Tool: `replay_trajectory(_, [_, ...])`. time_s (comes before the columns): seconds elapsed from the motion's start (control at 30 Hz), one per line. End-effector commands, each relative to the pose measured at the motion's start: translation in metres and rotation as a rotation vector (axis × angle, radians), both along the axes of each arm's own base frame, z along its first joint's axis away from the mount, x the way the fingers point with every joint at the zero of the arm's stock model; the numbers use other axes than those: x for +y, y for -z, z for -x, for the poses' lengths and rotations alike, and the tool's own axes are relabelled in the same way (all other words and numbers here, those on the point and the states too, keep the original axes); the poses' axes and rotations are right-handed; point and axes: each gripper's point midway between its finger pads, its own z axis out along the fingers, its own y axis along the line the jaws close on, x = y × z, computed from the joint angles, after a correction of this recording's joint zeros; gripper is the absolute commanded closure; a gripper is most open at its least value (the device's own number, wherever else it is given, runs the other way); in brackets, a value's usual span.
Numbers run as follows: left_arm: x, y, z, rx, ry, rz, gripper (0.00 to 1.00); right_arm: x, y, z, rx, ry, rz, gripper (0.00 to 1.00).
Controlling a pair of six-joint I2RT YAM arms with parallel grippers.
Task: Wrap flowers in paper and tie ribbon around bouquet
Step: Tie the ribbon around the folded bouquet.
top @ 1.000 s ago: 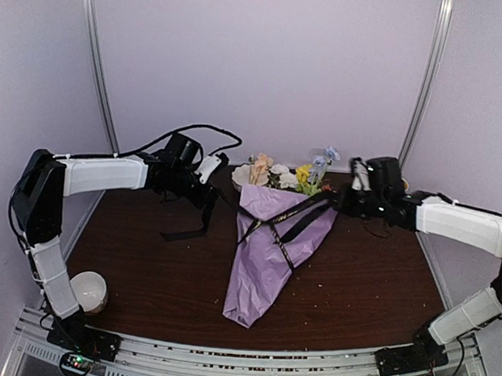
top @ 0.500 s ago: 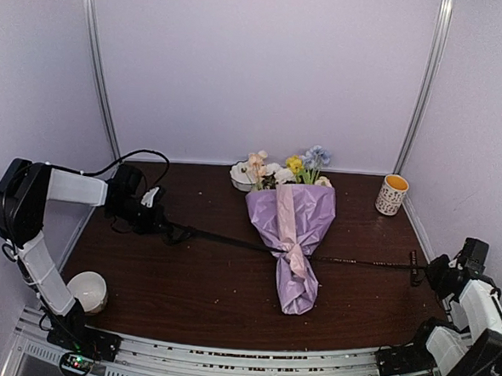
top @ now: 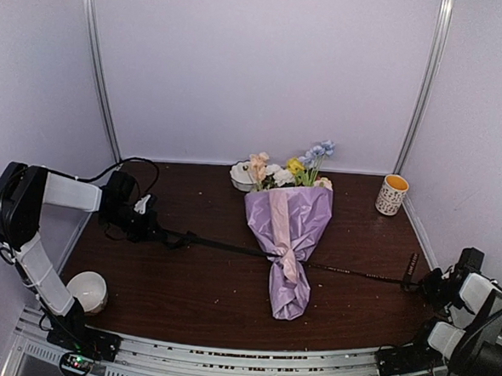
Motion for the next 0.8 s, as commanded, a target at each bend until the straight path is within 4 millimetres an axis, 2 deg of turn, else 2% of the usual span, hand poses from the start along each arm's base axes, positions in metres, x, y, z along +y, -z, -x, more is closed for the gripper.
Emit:
replay_trajectory(0.0, [0.118,0.002,-0.038,-0.075,-0.385,-0.287,1.0,-0.102,-0.027,0.015,0.037,0.322,0.371,1.0])
replay_trajectory(0.2, [0.119,0.001,-0.039,-0.088,-0.381,-0.292,1.0,-0.103,-0.029,0.014,0.034,0.306,0.37,1.0])
replay_trajectory(0.23, [0.116,-0.001,-0.04,-0.099,-0.372,-0.278,1.0,-0.101,-0.03,0.011,0.029,0.287,0.365,1.0])
replay_trajectory(0.3, [0.094,-0.015,-0.048,-0.156,-0.286,-0.232,1.0,-0.094,-0.035,0.002,-0.002,0.235,0.348,1.0])
replay_trajectory(0.4, [0.023,-0.055,-0.059,-0.307,-0.02,-0.238,1.0,-0.061,-0.048,-0.021,-0.051,0.076,0.337,1.0])
replay_trajectory(0.5, [-0.058,-0.102,-0.056,-0.478,0.226,-0.213,1.0,-0.007,-0.061,-0.044,-0.095,-0.113,0.326,1.0])
replay_trajectory(0.53, [-0.089,-0.123,-0.05,-0.548,0.309,-0.18,1.0,0.018,-0.064,-0.052,-0.119,-0.185,0.31,1.0])
replay_trajectory(0.63, [-0.148,-0.172,-0.026,-0.714,0.495,-0.092,1.0,0.078,-0.075,-0.063,-0.172,-0.34,0.253,1.0])
replay_trajectory(0.7, [-0.179,-0.2,-0.004,-0.808,0.613,-0.042,1.0,0.108,-0.079,-0.063,-0.168,-0.429,0.235,1.0])
replay_trajectory(0.77, [-0.203,-0.226,0.019,-0.896,0.719,-0.009,1.0,0.14,-0.082,-0.063,-0.165,-0.532,0.21,1.0])
